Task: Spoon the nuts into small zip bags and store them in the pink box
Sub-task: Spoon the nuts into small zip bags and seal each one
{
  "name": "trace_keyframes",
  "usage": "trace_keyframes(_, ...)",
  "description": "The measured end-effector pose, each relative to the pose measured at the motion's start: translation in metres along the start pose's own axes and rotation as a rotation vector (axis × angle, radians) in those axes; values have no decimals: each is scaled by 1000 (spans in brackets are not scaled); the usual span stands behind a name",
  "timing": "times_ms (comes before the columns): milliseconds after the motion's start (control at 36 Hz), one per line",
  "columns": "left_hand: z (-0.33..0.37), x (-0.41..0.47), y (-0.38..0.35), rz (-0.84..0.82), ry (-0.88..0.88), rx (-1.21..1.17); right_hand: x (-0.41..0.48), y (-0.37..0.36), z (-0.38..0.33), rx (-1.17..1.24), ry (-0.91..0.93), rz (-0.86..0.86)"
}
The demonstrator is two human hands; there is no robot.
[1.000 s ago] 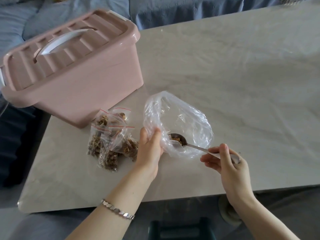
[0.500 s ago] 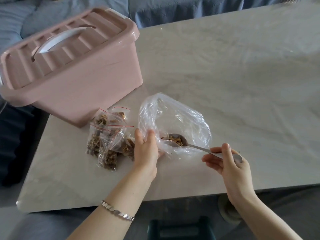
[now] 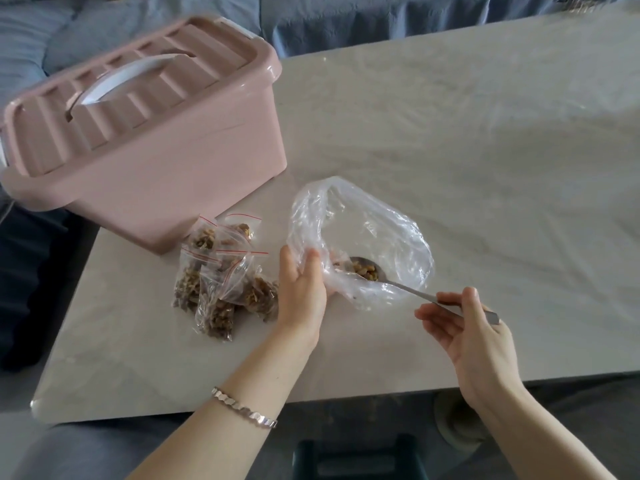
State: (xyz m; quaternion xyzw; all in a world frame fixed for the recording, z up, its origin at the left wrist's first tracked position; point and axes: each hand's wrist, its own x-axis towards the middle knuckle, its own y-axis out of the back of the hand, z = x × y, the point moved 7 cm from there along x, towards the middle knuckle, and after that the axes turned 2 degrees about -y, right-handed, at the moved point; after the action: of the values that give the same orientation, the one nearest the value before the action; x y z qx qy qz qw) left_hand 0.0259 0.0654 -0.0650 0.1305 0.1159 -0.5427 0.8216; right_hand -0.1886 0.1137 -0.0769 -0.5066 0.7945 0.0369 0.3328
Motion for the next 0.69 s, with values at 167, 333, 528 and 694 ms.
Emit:
trace_keyframes(167,13,9,-2,142,-128,276,8,2,-30,-12,112,-11)
trace_keyframes(333,28,17,-25,18,-170,662,13,-3,-60,-54,219,-19)
trace_keyframes(528,50,-3,-14,-94,-157,854,10,-20,-83,-85,325,-45)
trace_keyframes(694,86,-38,65,252,-803,1015,0,-38,-89,-116,376,-96)
